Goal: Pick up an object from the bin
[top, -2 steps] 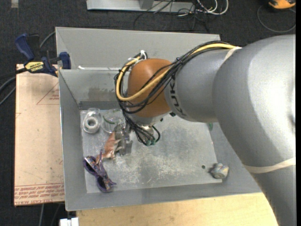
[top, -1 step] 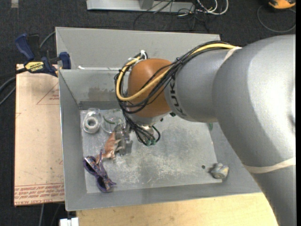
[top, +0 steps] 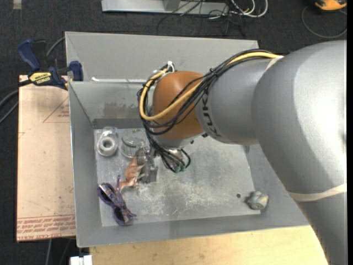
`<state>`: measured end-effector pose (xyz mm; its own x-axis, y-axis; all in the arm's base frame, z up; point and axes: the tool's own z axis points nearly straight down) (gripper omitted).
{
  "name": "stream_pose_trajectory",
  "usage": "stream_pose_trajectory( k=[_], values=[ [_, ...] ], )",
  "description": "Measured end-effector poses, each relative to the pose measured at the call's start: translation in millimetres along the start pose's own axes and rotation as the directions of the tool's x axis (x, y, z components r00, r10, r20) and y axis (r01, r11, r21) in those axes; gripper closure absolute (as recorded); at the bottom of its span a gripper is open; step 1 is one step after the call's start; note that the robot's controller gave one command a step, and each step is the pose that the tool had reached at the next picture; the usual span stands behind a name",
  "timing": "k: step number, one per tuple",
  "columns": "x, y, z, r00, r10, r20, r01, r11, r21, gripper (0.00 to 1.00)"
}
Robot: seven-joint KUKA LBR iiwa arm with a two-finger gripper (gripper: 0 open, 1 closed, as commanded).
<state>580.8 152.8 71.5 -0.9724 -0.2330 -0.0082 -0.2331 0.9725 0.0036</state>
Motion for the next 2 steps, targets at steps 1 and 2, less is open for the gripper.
stream_pose_trajectory(
  k=[1, 2],
  values=[
    [-3.2, 9.6, 0.5, 1.0, -0.01, 0.002, 0.01, 1.0, -0.001, 1.0],
    [-3.1, 9.4, 0.5, 1.0, -0.009, 0.002, 0.009, 1.0, -0.001, 1.0]
  ],
)
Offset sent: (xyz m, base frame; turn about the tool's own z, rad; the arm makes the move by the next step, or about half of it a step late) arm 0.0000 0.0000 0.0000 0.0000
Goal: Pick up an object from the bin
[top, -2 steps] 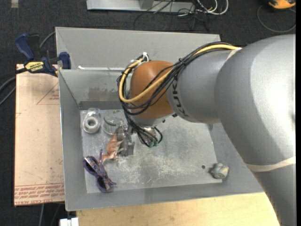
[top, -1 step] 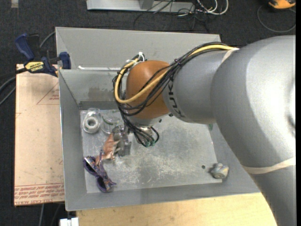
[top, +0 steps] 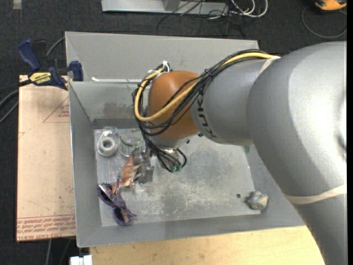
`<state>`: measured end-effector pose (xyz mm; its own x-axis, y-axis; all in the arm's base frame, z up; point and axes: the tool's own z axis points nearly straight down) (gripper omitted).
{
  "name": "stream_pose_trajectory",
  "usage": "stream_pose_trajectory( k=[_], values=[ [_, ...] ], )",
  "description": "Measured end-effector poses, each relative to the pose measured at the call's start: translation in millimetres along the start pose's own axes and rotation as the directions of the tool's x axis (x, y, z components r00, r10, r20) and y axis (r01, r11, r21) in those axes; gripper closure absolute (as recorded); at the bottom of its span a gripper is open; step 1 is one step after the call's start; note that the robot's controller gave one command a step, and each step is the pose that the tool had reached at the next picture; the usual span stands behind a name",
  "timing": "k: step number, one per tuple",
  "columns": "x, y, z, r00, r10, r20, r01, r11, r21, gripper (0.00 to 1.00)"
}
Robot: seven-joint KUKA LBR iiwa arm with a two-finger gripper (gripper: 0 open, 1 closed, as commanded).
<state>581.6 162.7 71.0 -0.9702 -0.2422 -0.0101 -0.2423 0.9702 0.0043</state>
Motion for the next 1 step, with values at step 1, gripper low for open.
stream_pose_trajectory(
  k=[1],
  values=[
    [10.6, 6.3, -0.2, 1.0, 0.008, 0.001, -0.008, 1.0, -0.001, 1.0]
  ],
)
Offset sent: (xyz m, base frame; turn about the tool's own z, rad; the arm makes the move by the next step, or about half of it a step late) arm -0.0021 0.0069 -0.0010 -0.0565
